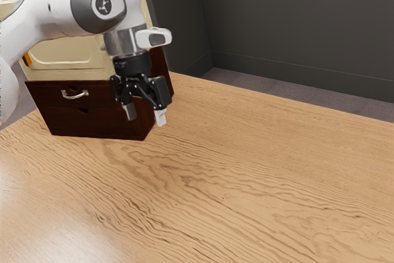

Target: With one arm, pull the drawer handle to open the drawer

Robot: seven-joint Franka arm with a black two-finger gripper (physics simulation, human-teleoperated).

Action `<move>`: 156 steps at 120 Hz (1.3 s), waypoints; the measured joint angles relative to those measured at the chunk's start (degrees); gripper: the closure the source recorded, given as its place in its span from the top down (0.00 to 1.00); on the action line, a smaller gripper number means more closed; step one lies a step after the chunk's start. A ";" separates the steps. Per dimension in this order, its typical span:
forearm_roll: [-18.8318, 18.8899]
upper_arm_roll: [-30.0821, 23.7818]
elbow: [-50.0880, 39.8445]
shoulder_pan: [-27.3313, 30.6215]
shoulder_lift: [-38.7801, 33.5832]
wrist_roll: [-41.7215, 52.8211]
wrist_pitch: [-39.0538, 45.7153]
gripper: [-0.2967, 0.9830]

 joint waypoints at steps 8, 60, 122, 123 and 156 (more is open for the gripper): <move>0.76 -0.06 0.01 -0.36 0.03 0.52 1.78 0.77; 1.82 0.43 7.74 -0.32 -4.62 2.68 1.69 0.77; 15.74 1.19 -45.51 -0.79 -41.37 4.35 18.33 0.77; 15.87 1.04 -45.72 -0.17 -41.50 4.48 18.55 0.77; 15.55 -7.35 -46.72 19.66 -39.99 17.03 23.54 0.77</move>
